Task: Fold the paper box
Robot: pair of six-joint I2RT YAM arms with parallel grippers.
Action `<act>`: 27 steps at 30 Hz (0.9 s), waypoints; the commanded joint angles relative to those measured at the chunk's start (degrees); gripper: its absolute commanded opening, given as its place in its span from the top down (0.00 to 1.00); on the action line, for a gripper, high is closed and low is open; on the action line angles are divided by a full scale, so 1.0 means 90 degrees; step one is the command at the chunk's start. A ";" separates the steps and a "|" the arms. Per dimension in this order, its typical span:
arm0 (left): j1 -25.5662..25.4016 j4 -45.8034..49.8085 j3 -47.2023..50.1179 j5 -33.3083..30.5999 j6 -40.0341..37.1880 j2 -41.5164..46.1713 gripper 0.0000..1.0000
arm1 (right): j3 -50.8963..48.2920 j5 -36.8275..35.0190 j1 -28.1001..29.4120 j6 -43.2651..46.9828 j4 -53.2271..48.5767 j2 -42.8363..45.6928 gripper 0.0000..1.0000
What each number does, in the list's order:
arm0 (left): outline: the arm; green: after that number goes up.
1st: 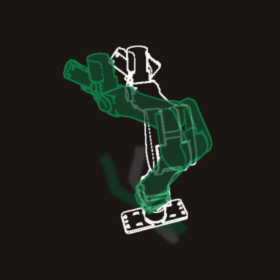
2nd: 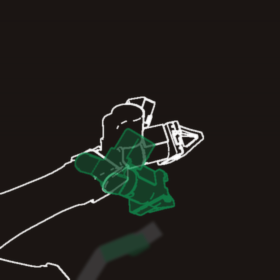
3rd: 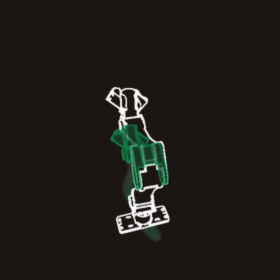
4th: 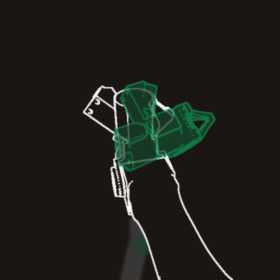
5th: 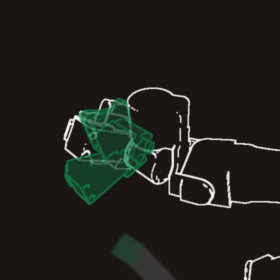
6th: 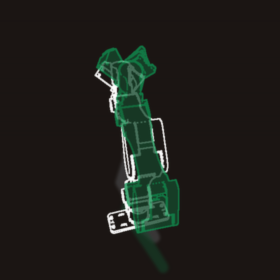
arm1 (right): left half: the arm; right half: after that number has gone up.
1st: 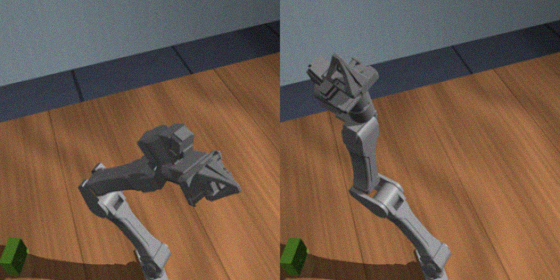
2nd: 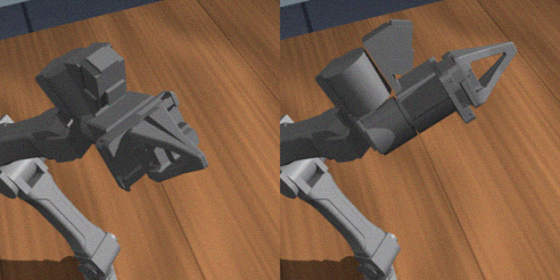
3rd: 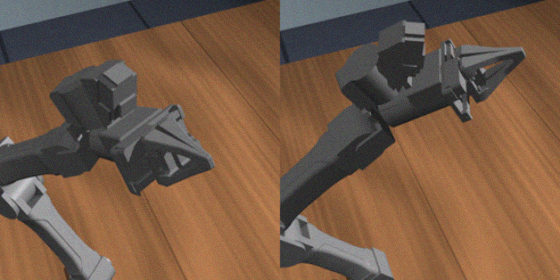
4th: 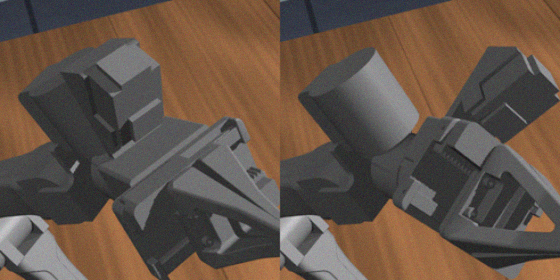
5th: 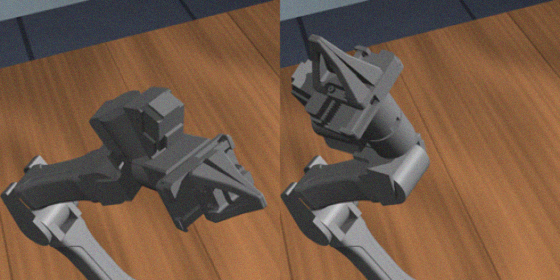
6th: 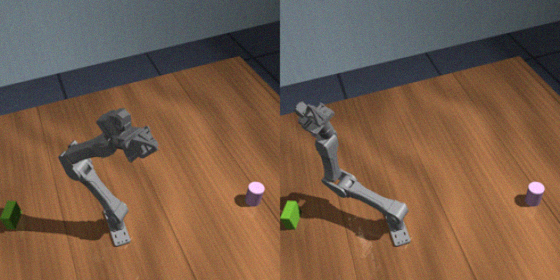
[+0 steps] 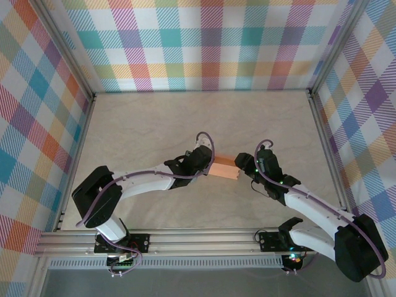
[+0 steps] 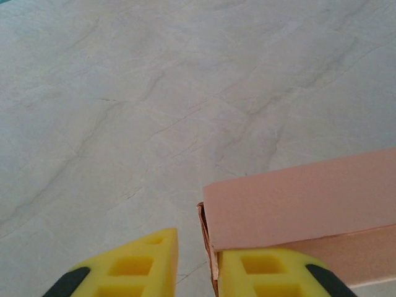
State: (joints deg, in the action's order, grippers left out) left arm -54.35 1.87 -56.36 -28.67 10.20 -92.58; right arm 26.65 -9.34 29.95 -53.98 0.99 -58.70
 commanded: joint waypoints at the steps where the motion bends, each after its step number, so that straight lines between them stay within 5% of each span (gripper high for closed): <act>1: -0.0094 0.0354 0.0183 -0.0043 0.0145 0.0250 0.72 | -0.0169 -0.0064 -0.0027 -0.0110 -0.0103 -0.0003 0.39; 6: -0.0104 0.0442 0.0286 0.0083 0.0139 0.0478 0.55 | -0.0122 -0.0038 -0.0026 -0.0105 -0.0083 -0.0078 0.40; 16: -0.0096 0.0602 0.0451 0.0343 0.0176 0.0797 0.46 | -0.0110 -0.0026 -0.0029 -0.0128 -0.0017 -0.0272 0.40; 22: -0.0069 0.0526 0.0549 0.0776 0.0171 0.0911 0.21 | -0.0183 -0.0053 -0.0027 -0.0135 0.0105 -0.0459 0.40; 27: -0.0021 0.0463 0.0633 0.1137 0.0077 0.1125 0.19 | -0.0198 -0.0093 -0.0014 -0.0136 0.0138 -0.0536 0.40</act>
State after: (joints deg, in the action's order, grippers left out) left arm -54.61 7.09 -51.55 -22.48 11.22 -84.77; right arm 26.33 -10.50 29.58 -55.09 4.99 -62.22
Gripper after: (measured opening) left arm 0.811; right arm 0.602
